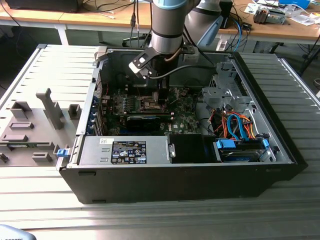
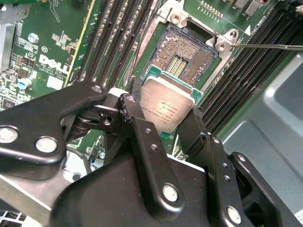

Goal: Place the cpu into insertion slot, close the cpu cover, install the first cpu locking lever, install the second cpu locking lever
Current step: 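Place the cpu into insertion slot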

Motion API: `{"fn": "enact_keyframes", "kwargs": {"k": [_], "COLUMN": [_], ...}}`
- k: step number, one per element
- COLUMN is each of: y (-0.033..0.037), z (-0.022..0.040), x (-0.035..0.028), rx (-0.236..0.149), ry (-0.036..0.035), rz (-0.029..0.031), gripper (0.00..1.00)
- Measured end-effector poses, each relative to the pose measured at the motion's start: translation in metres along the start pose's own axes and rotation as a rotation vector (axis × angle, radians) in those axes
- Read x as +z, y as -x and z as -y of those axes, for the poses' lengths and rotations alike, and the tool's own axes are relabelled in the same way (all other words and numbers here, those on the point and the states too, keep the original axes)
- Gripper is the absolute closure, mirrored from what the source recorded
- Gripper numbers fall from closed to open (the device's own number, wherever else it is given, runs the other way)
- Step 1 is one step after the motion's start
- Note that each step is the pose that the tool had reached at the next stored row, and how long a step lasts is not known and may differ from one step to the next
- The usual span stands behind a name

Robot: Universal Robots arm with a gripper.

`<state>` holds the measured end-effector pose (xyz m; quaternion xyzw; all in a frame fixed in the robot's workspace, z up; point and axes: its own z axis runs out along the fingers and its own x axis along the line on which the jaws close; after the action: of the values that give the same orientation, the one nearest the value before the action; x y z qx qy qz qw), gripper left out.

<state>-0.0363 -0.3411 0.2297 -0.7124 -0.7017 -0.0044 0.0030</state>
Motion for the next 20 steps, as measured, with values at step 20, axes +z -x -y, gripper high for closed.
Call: {"fn": "enact_keyframes", "kwargs": {"k": [20], "y": [-0.001], "z": [0.0204], "x": [0.0102], "rx": [-0.025], "ry": [0.0], "rz": [0.0179], "gripper": [0.45]}}
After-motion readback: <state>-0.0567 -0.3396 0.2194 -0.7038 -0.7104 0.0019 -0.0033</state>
